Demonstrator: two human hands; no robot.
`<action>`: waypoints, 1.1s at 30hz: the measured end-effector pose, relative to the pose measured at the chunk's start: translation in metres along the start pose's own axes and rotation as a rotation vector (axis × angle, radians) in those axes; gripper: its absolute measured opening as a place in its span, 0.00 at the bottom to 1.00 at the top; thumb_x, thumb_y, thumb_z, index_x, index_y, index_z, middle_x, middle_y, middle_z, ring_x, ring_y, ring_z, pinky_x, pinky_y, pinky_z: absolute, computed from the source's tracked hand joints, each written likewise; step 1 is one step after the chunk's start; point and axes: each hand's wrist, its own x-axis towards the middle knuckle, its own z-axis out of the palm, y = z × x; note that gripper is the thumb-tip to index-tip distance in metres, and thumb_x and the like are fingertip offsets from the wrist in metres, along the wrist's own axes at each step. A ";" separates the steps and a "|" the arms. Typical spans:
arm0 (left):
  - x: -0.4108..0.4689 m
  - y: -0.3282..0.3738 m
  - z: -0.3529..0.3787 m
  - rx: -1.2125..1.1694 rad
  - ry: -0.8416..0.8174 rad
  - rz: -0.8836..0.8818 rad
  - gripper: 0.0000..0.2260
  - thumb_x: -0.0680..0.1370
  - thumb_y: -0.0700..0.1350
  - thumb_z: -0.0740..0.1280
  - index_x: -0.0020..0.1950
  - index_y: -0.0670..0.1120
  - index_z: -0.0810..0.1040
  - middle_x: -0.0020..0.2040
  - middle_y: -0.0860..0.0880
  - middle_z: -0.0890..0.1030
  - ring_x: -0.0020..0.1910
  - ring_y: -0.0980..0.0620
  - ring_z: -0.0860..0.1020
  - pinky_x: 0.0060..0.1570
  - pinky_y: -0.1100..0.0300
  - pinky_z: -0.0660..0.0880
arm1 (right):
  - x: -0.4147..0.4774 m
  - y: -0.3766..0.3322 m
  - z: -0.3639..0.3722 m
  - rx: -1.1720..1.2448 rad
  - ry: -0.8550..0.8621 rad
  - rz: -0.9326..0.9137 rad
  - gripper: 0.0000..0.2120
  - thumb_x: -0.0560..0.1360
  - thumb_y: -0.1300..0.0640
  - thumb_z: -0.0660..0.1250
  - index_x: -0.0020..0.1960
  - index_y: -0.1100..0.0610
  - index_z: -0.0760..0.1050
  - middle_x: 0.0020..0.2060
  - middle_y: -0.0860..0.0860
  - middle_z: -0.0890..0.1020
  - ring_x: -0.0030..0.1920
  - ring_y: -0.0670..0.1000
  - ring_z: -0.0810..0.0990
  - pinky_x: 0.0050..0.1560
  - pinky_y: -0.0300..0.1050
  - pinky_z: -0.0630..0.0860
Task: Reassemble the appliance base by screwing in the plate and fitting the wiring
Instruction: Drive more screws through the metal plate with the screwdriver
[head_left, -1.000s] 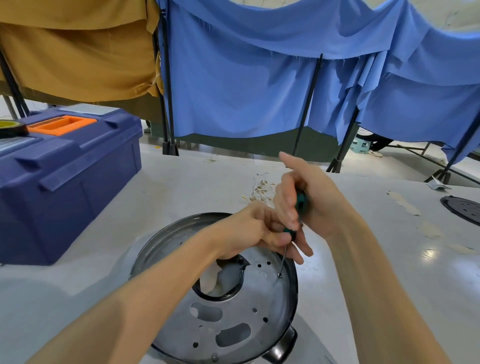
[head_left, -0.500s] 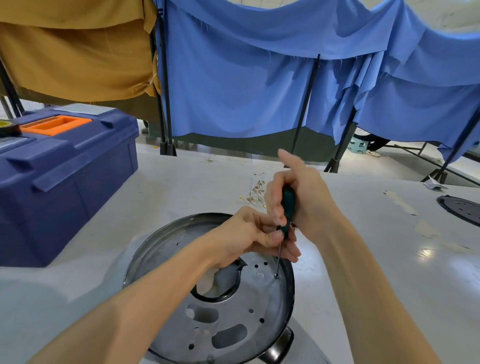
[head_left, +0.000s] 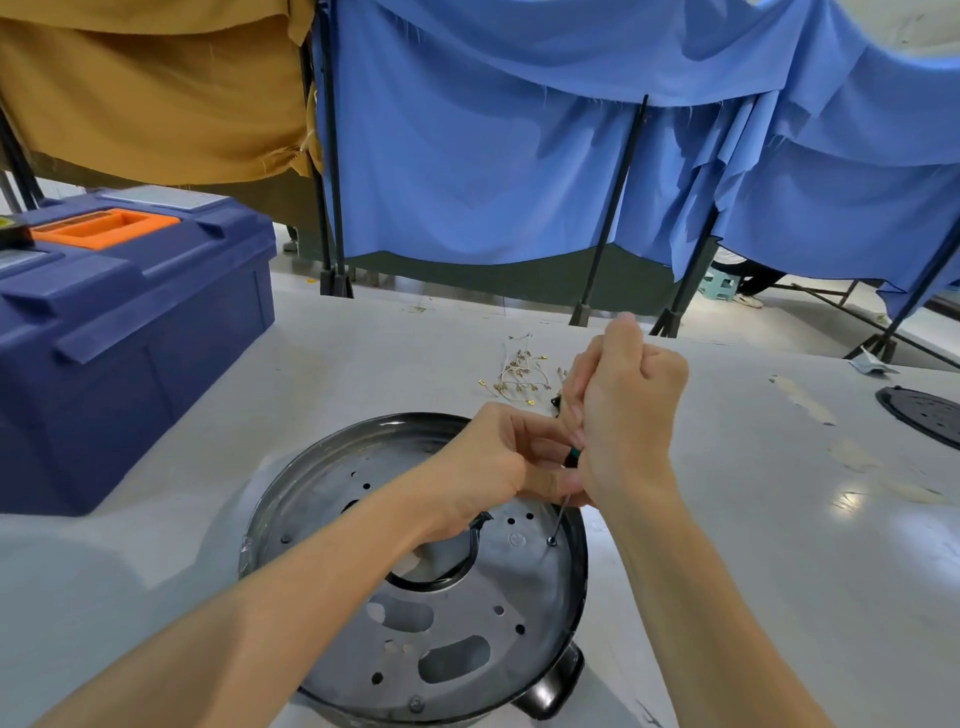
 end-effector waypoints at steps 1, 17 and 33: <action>0.001 0.001 0.003 0.022 -0.012 0.005 0.09 0.75 0.30 0.69 0.50 0.41 0.84 0.43 0.46 0.85 0.42 0.51 0.84 0.44 0.63 0.78 | -0.002 0.002 -0.001 -0.031 0.093 -0.020 0.35 0.82 0.56 0.51 0.16 0.54 0.65 0.14 0.48 0.65 0.15 0.48 0.62 0.24 0.35 0.60; 0.005 0.000 -0.014 -0.082 -0.222 -0.084 0.09 0.80 0.33 0.62 0.52 0.40 0.82 0.46 0.40 0.85 0.52 0.41 0.83 0.55 0.56 0.78 | 0.033 -0.002 -0.017 0.275 -0.775 0.330 0.33 0.83 0.57 0.56 0.18 0.57 0.62 0.12 0.50 0.59 0.12 0.48 0.53 0.20 0.30 0.53; 0.010 -0.011 -0.012 -0.113 -0.248 -0.060 0.09 0.73 0.41 0.69 0.51 0.43 0.85 0.46 0.44 0.86 0.50 0.44 0.84 0.53 0.56 0.79 | 0.004 -0.002 -0.004 0.078 -0.137 -0.006 0.27 0.77 0.67 0.53 0.20 0.59 0.59 0.14 0.50 0.60 0.15 0.51 0.56 0.24 0.33 0.57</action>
